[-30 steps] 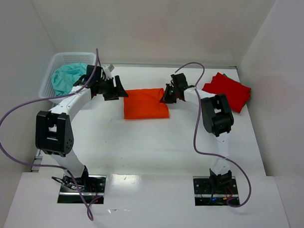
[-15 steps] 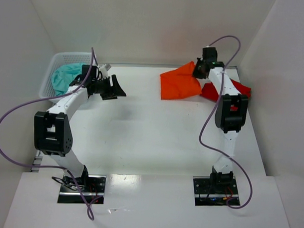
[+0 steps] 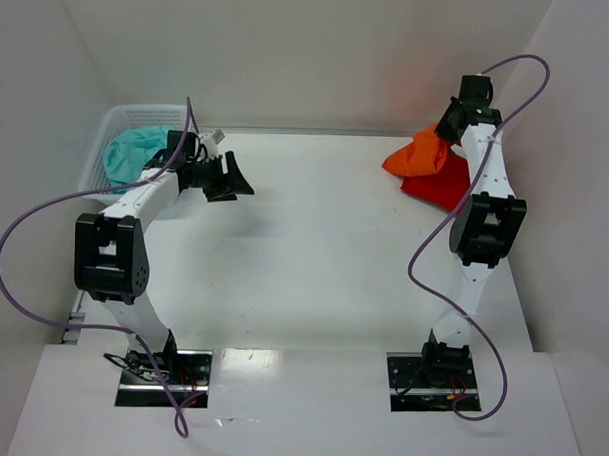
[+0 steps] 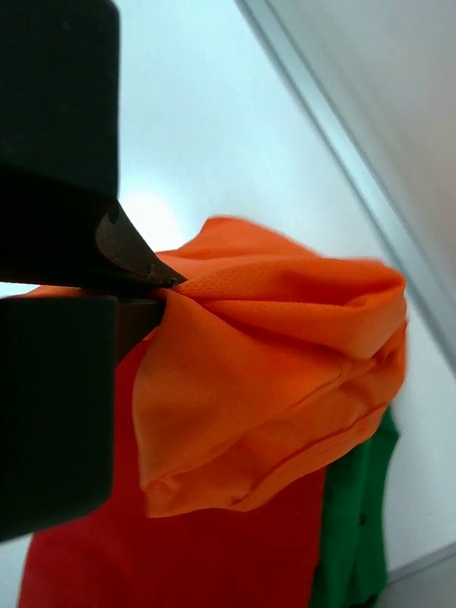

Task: Fold and stack the t-shirts
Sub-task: Put the neatly folded tshirt into the corner of the board with the right arm

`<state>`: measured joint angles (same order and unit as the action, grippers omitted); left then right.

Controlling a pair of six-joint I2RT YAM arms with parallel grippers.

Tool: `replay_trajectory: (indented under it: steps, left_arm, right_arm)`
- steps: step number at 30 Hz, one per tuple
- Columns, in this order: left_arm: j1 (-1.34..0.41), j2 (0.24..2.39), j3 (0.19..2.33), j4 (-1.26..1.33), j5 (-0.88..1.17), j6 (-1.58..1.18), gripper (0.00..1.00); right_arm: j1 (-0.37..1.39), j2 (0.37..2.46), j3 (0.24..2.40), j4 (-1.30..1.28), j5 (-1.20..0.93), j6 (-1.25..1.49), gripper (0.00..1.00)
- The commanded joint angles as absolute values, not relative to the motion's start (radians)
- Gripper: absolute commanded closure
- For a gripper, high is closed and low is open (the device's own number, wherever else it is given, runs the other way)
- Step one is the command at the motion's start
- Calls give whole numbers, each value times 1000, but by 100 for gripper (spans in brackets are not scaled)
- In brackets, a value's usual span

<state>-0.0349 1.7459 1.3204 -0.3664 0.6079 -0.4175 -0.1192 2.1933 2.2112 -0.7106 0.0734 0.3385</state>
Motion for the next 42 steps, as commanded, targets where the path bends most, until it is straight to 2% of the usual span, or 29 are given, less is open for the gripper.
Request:
replay_trajectory:
  steps: [1,16,20,31,35,42]
  left_arm:
    - [-29,1764,1372,-342,646,-390,26]
    - [-29,1764,1381,-342,673,-390,26]
    - [-29,1764,1381,-342,673,-390,26]
    - [-29,1764,1381,-333,683,-390,26]
    - [-29,1773,1381,-333,683,-390,26]
    - [-29,1782,1371,-333,683,-390,26]
  right_arm:
    - [-167,2101,2152,-742,78,313,100]
    - [-331,1973,2098,-749,3,304,100]
    - [-341,1953,2098,-772,38,304,100]
    - [-341,1911,1904,-723,207,295,100]
    - [-341,1911,1840,-681,264,295,93]
    - [-341,1950,1851,-649,339,276,93]
